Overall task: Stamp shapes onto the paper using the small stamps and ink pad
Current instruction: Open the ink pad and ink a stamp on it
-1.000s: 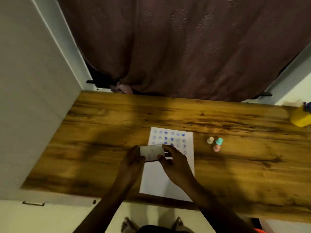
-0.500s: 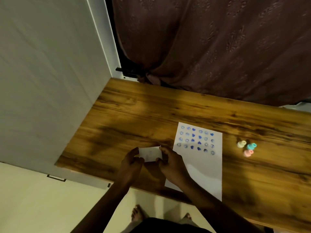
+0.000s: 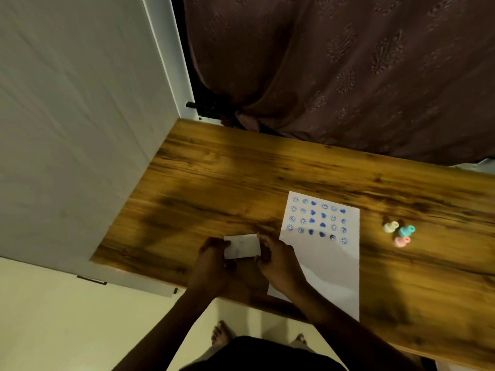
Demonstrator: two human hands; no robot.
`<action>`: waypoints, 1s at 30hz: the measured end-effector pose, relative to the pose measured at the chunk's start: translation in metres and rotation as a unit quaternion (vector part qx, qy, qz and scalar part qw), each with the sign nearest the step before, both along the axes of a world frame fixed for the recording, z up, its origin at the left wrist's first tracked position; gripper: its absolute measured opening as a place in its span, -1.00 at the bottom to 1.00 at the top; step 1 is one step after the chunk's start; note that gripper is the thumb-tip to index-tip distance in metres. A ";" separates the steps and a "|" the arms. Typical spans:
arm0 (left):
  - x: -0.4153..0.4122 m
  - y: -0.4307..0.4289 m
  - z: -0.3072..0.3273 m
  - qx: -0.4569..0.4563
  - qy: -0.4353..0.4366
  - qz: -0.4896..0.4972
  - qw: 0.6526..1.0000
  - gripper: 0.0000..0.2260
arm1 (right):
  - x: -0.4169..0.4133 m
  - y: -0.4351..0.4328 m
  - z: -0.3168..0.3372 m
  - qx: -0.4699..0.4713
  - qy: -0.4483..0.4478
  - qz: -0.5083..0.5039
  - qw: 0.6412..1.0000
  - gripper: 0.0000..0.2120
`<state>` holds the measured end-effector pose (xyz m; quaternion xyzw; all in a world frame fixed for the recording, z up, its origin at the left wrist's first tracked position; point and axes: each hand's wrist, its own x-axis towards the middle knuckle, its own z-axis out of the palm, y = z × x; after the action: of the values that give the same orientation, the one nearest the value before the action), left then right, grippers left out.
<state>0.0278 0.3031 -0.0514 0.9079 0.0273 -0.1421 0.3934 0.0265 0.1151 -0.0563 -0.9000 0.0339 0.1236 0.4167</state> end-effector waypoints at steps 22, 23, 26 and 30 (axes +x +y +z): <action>0.040 0.014 0.014 0.204 -0.077 -0.256 0.942 -0.53 | 0.005 -0.002 -0.006 -0.047 -0.037 0.021 0.998 -0.38; 0.042 0.015 0.015 0.196 -0.072 -0.256 0.944 -0.53 | 0.005 -0.003 -0.006 -0.045 -0.037 0.021 0.998 -0.38; 0.048 0.021 0.018 0.173 -0.053 -0.260 0.949 -0.55 | 0.006 -0.002 -0.006 -0.051 -0.041 0.021 0.998 -0.39; 0.057 0.021 0.030 0.144 -0.040 -0.272 0.950 -0.56 | 0.008 -0.001 -0.006 -0.055 -0.042 0.014 0.998 -0.40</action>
<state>0.0846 0.3246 -0.0218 0.9328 -0.2168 -0.2017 0.2054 0.0344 0.1137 -0.0626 -0.9261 0.0102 0.0901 0.3661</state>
